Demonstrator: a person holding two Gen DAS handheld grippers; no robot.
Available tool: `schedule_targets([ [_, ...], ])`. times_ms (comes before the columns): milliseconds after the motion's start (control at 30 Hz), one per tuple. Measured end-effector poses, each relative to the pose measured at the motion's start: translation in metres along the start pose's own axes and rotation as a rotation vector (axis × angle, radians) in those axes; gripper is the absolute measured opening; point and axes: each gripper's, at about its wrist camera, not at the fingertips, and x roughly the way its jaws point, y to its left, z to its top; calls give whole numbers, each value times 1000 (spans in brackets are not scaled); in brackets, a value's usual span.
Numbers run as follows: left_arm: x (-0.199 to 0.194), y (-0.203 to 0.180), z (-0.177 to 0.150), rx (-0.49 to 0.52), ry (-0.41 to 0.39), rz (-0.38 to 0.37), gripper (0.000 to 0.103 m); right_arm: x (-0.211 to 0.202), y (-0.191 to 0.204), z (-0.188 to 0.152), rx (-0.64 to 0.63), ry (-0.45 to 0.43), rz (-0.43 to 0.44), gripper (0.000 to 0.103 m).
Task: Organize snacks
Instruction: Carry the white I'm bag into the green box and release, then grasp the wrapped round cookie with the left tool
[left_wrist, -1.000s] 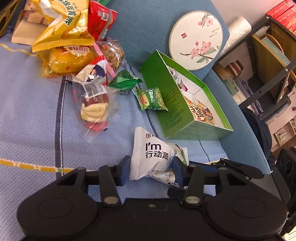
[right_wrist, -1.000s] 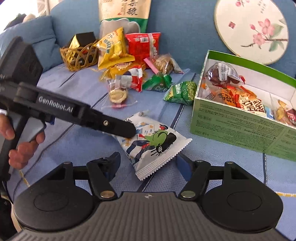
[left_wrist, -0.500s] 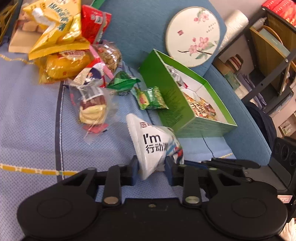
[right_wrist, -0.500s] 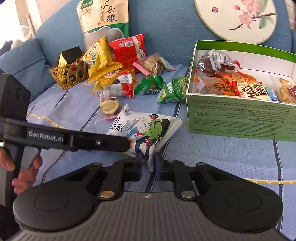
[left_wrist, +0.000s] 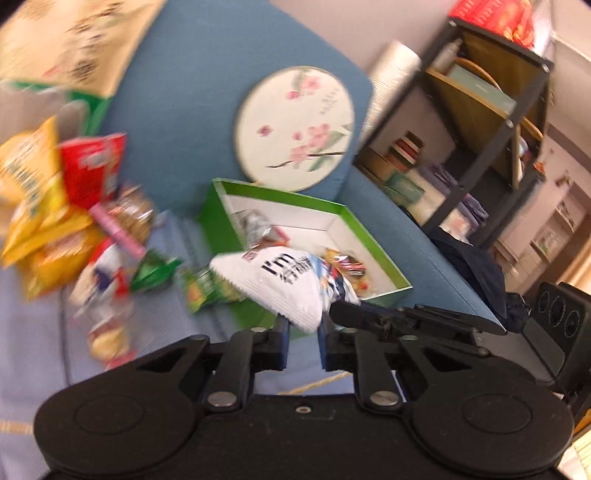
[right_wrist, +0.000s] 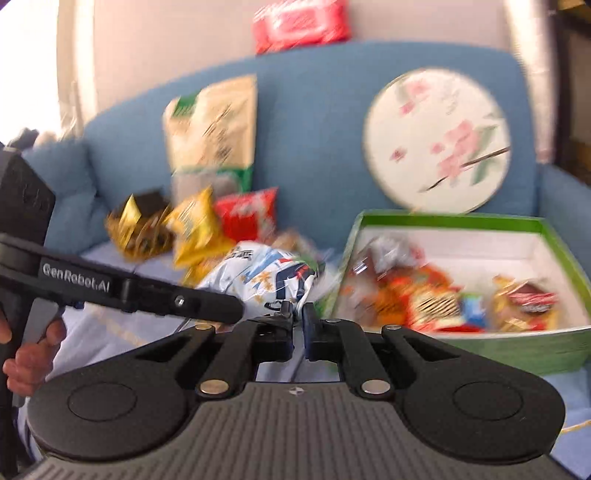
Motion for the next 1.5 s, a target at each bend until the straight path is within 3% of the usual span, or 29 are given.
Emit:
schedule_targets([
  [267,67,-15,19,-33,55,-57,7,-8,-38,6,106,-63,-144,10],
  [433,98,-31,30,19,62,-62,8,-10,-58,10,137,-123,-205,8],
  [467,105,-34,32,32,71,-54,12,-6,-62,10,136,-131,-221,8],
  [500,111,-33,33,37,81,-28,25,1,-65,8,137,-123,-252,10],
  [533,115,-32,33,35,83,6,67,10,-69,6,138,-89,-291,23],
  [567,115,-30,33,25,70,39,103,20,-73,2,151,-29,-326,32],
  [633,106,-22,31,-4,23,57,103,26,-81,-5,192,25,-374,32],
  [733,86,-11,31,-41,-9,73,103,11,-78,-2,161,-17,-385,34],
  [833,69,0,30,-55,-33,106,103,1,-73,-3,166,-44,-293,35],
  [900,61,5,29,-60,-45,114,103,6,-71,-4,195,-29,-186,35],
  [967,54,8,28,-65,-59,129,103,19,-70,-6,207,0,-136,35],
  [1033,46,11,24,-73,-69,143,103,36,-71,-7,200,17,-177,32],
  [1100,39,14,21,-76,-67,152,103,43,-75,-9,216,-45,-224,33],
  [1200,24,20,13,-72,-64,169,103,47,-79,-10,265,-74,-277,43],
  [1233,16,23,10,-68,-64,175,103,47,-79,-9,271,-72,-274,54],
  [1267,8,26,6,-67,-66,184,103,44,-75,-8,269,-64,-275,75],
  [1333,-10,33,-3,-67,-75,212,103,36,-64,-4,233,-57,-249,103],
  [1433,-34,48,-17,-89,-97,262,103,22,-35,-3,167,-90,-135,103],
  [1500,-45,60,-26,-114,-102,302,103,22,-12,-6,128,-55,-43,103],
])
